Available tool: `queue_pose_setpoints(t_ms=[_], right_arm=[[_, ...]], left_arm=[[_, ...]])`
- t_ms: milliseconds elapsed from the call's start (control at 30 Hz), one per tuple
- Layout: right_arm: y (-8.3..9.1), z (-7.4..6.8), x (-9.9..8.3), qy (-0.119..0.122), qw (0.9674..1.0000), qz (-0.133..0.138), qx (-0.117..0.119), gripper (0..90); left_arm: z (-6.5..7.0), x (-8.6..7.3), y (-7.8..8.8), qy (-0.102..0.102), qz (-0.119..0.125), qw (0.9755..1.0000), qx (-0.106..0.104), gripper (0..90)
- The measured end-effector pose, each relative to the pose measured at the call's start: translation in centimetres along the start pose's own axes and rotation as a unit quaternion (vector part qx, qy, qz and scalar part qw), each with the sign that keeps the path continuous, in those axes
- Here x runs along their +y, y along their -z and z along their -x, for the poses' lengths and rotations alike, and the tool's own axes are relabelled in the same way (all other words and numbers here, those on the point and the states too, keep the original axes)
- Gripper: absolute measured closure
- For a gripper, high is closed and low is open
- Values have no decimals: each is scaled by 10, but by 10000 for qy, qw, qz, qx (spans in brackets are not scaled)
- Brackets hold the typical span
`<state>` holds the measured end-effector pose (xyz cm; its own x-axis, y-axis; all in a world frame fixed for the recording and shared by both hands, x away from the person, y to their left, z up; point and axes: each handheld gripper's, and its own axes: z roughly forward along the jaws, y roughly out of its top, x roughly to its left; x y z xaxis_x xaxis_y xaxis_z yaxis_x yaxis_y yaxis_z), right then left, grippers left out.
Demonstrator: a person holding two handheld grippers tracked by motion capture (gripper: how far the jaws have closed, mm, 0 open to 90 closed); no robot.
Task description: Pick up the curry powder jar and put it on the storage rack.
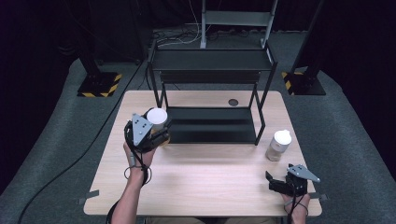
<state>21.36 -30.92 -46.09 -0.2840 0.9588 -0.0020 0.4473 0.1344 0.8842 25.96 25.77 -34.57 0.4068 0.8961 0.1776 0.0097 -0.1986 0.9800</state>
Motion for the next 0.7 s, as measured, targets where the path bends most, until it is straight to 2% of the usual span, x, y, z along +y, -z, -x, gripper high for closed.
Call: queue_pose_setpoints(t_ms=[700], right_arm=[[0,0,0,-7,10000,-2,1,4]], left_arm=[[-3,12,-14,-24,31,10000,-45,334]])
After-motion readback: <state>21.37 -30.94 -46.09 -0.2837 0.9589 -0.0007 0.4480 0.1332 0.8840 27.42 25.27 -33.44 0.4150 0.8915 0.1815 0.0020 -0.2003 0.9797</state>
